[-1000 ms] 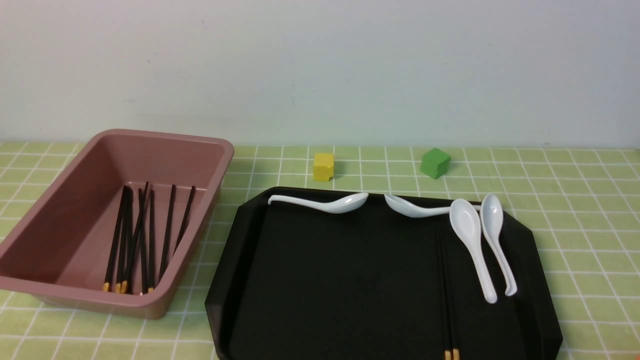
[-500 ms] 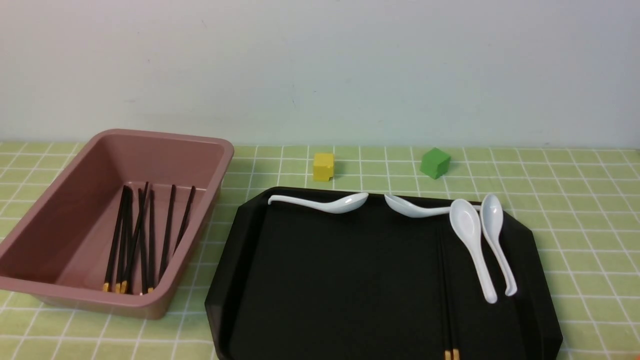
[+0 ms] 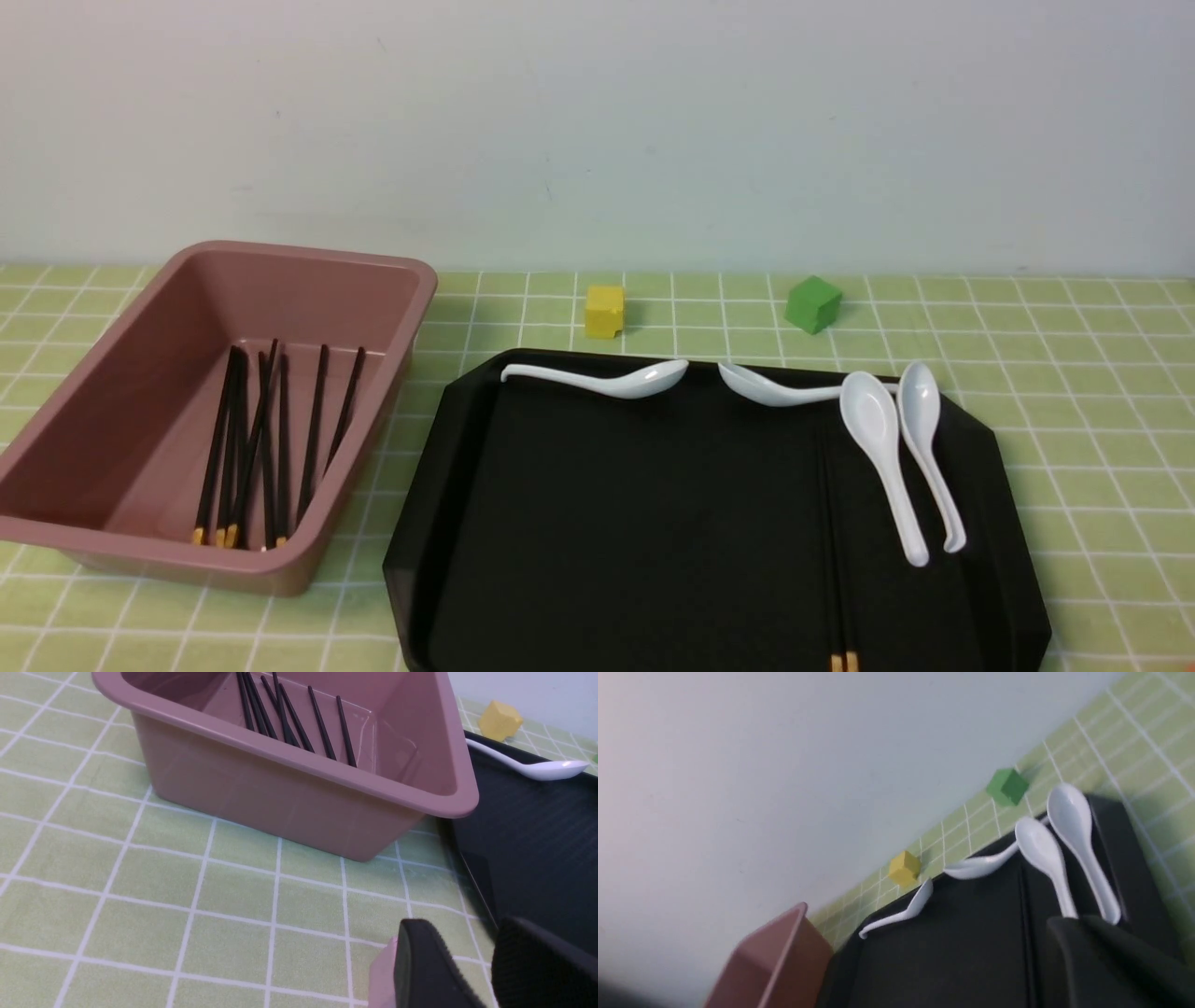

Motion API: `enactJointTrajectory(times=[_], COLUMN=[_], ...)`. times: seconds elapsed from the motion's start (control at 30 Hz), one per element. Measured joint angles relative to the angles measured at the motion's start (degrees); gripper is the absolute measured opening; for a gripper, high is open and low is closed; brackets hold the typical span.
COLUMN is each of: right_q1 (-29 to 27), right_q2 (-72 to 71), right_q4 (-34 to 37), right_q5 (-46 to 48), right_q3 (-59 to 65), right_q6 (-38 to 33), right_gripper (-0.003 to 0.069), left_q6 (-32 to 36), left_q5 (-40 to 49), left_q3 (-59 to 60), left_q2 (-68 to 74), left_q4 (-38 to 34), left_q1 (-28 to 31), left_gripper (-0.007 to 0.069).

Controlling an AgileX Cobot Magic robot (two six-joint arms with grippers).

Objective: On green tablecloth take chopsticks from black tray and put them in box.
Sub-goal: 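Move the gripper over the chopsticks on the black tray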

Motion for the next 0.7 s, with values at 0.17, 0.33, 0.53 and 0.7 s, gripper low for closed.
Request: enactJointTrajectory(times=[0.17, 0.33, 0.53, 0.7], right_q1=[-0.05, -0.05, -0.05, -0.05], right_q2=[14.61, 34.96, 53.57, 60.71], right_q4=[-13.4, -21.62, -11.46, 2.15], right_q5=[13.58, 29.82, 28.08, 25.41], right_q3=[-12.44, -19.47, -21.71, -22.25], right_q6=[-2.76, -0.55, -11.87, -25.18], right_gripper=[0.0001, 0.0001, 0.0001, 0.0001], left_q6=[0.0, 0.0, 0.0, 0.0], left_q5=[0.0, 0.0, 0.0, 0.0], left_q3=[0.0, 0.0, 0.0, 0.0], left_q2=[0.0, 0.0, 0.0, 0.0], left_q4=[0.0, 0.0, 0.0, 0.0], left_q1=[0.0, 0.0, 0.0, 0.0], left_gripper=[0.0238, 0.0238, 0.0238, 0.0238])
